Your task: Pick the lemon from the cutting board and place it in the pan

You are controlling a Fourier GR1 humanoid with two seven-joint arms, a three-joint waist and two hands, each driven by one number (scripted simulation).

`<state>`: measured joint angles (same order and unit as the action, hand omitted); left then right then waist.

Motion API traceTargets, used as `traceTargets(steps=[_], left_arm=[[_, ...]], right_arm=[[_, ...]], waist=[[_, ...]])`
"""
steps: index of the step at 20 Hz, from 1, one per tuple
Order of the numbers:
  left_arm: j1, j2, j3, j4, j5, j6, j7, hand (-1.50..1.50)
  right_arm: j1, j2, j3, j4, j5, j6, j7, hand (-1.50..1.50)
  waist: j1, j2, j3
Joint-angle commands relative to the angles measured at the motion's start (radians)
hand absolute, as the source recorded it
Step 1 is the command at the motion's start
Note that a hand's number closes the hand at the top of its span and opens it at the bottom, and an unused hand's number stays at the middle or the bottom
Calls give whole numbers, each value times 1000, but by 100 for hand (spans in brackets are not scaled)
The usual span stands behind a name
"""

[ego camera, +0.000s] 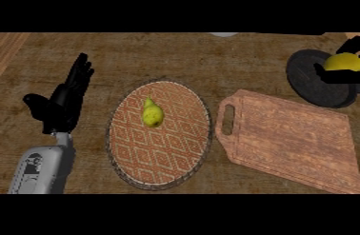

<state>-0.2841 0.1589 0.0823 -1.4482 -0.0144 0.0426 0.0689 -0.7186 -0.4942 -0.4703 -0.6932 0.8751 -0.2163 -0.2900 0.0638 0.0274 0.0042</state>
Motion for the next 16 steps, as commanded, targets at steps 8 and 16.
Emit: traceTargets(steps=[8, 16], left_arm=[[-28, -3, -5, 17, 4, -11, 0, 0], [18, -1, 3, 12, 10, -21, -35, 0]], right_arm=[[-96, -38, -83, 394, -70, 130, -78, -150], [-97, -67, -139, 471, -128, 188, -239, -150]], waist=[[28, 15, 3], [16, 9, 3]])
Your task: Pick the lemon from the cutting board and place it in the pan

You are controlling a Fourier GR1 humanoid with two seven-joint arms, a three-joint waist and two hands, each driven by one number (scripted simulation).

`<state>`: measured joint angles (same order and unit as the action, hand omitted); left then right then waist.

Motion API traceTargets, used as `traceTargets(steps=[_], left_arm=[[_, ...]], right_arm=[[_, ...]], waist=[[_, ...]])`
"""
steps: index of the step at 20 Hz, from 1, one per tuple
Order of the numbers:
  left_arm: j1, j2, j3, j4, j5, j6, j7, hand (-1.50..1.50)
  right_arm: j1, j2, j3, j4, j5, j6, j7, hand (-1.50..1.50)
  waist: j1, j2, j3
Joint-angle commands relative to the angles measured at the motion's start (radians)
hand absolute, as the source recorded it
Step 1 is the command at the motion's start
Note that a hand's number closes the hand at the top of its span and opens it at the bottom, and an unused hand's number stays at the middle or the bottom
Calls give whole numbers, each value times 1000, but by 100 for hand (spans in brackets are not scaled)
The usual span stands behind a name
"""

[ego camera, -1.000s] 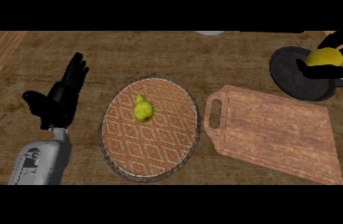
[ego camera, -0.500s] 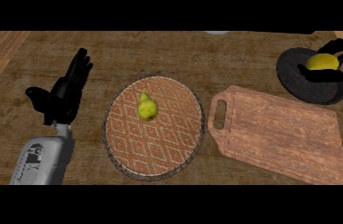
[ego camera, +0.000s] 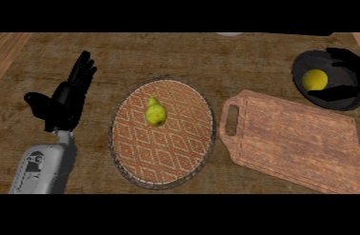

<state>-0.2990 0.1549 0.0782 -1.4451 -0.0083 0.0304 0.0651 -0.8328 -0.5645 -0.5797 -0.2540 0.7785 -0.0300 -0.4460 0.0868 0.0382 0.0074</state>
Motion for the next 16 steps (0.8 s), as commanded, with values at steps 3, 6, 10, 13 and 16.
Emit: traceTargets(steps=[3, 6, 10, 13, 16], left_arm=[[22, -24, -16, -20, -17, 26, 7, 0], [15, 2, 15, -3, 14, -2, 8, 0], [53, -7, 15, -25, -1, 23, 4, 0], [76, 18, 29, -45, 11, 2, 5, 0], [61, 18, 31, -25, -4, 17, 19, 0]], right_arm=[[20, 0, -93, 24, -98, -5, -165, -150], [13, -8, -170, 28, -175, -10, -197, -150], [46, -122, -226, 68, -249, 222, -240, -150], [94, -182, -236, 87, -277, 402, -286, -150], [128, -226, -235, 82, -299, 528, -323, -150]], waist=[[-17, -7, 1], [-24, -8, 0], [-45, -21, -2], [-58, -28, -3], [-69, -30, -4]])
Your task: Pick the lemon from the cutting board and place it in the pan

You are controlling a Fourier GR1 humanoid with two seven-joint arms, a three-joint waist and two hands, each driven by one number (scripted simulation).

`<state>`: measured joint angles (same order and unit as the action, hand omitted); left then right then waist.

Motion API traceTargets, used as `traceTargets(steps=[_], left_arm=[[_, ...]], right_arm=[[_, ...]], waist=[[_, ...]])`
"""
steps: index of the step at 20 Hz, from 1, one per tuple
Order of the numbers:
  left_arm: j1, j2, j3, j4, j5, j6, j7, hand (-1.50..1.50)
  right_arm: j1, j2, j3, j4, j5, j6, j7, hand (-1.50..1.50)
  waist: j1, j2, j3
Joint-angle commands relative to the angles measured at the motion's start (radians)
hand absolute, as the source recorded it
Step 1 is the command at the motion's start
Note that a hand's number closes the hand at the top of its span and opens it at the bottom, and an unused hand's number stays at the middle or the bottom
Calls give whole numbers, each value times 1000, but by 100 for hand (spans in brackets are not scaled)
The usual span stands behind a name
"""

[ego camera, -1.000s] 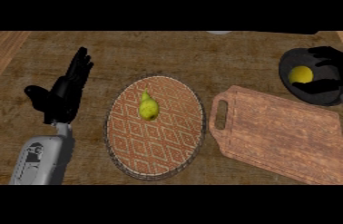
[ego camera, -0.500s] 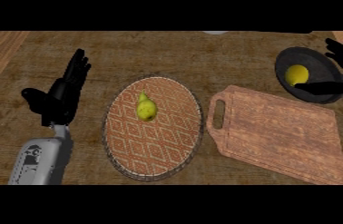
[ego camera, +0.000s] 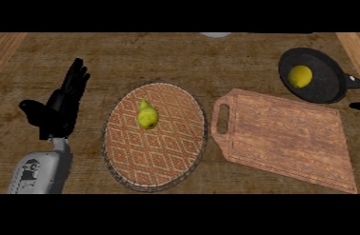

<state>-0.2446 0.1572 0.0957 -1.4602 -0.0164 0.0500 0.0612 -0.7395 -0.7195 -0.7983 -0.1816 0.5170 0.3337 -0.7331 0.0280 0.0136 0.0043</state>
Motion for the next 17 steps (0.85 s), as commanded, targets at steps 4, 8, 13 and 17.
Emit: traceTargets(steps=[4, 8, 13, 17], left_arm=[[11, 33, 39, 7, 17, -16, -5, 0], [39, 5, 7, -36, -1, 0, 16, 0], [50, 8, 11, -45, 3, -3, 30, 0], [-24, 25, 49, 48, 21, -13, 0, 0]], right_arm=[[156, -84, -11, -28, -68, 261, -152, -150], [221, -147, -6, -60, -101, 328, -137, -150], [245, -134, 33, -125, -124, 359, -106, -150], [304, -102, 69, -223, -150, 312, -77, -150]], waist=[[-33, -13, -3], [-33, -15, -4], [-32, -17, -4], [-41, -16, -6]])
